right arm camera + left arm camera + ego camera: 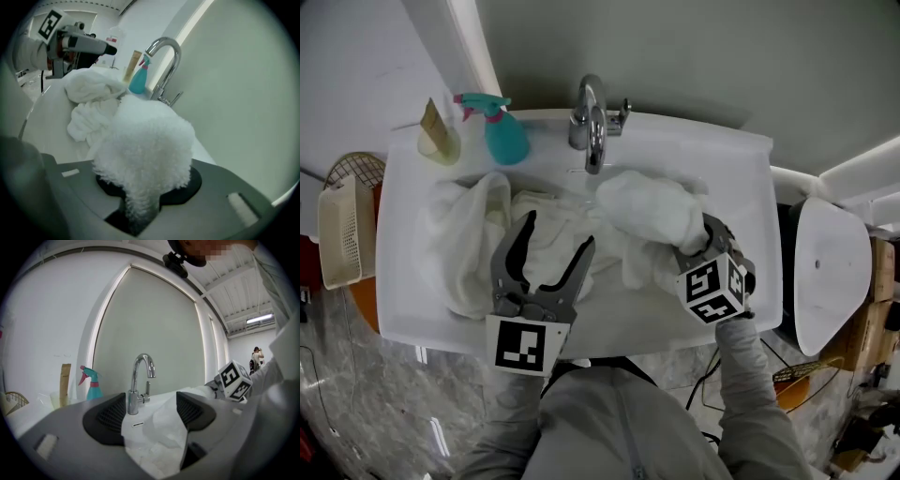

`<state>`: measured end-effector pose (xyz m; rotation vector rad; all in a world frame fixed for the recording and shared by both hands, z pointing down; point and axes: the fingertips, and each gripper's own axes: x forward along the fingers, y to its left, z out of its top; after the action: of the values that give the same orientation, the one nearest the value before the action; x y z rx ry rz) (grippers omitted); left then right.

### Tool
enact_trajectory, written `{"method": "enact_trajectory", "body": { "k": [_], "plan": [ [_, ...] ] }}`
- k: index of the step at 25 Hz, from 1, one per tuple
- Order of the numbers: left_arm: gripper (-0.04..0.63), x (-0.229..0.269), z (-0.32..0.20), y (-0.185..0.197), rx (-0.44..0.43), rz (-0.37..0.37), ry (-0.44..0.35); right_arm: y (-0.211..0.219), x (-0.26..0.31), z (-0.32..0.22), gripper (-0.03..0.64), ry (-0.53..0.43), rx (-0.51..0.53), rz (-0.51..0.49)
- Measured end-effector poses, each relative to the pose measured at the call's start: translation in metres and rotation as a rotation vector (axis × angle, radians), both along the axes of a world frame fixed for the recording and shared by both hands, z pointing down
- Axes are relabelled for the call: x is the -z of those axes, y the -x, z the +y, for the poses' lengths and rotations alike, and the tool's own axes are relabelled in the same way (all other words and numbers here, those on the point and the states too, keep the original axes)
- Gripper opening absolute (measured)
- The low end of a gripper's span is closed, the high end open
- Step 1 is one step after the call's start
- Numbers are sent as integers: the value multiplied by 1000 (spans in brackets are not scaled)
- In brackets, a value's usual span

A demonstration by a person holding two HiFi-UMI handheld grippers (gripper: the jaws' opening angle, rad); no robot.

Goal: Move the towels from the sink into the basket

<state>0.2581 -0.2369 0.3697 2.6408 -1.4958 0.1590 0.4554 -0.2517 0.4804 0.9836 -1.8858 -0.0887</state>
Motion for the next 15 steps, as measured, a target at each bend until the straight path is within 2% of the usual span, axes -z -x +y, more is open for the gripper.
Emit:
{"method": "enact_trajectory", "body": {
  "k": [5,8,15],
  "plan": [
    [368,11,10,11,22,4,-15,15,64,-5,138,-136,2,-86],
    [368,20,15,21,48,2,-33,37,93,-8,138,-192,41,-137],
    [368,41,28,56,168,-13,-73,93,107,-1,138,-187,173,-222]
  ]
}}
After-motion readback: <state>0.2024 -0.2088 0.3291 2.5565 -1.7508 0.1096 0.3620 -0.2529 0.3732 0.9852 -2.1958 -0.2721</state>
